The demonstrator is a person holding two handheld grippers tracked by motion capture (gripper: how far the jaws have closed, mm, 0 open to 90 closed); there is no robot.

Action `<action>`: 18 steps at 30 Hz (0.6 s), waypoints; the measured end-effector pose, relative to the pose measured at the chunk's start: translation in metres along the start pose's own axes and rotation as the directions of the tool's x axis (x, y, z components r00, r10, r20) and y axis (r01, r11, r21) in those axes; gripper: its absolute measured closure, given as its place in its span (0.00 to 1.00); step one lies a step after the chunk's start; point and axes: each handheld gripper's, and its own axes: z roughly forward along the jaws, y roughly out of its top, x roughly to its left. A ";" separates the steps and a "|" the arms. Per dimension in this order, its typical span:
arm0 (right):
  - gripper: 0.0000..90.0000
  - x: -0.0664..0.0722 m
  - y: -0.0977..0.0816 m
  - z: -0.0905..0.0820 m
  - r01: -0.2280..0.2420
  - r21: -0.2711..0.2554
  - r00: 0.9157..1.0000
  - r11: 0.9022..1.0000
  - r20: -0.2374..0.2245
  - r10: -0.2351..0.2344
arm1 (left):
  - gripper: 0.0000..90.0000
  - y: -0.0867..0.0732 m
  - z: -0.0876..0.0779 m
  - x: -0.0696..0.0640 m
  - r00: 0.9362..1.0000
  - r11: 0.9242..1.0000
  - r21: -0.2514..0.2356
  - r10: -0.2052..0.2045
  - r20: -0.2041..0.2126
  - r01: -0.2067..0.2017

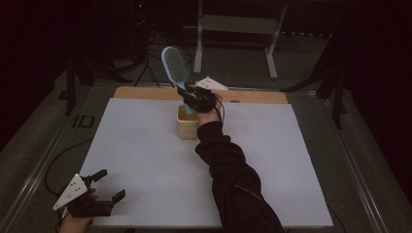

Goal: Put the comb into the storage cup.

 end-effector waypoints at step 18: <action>0.78 -0.004 -0.024 -0.001 0.026 0.025 0.998 0.999 -0.060 -0.024 | 0.00 0.000 0.000 0.000 1.000 1.000 -0.003 -0.005 0.000 0.005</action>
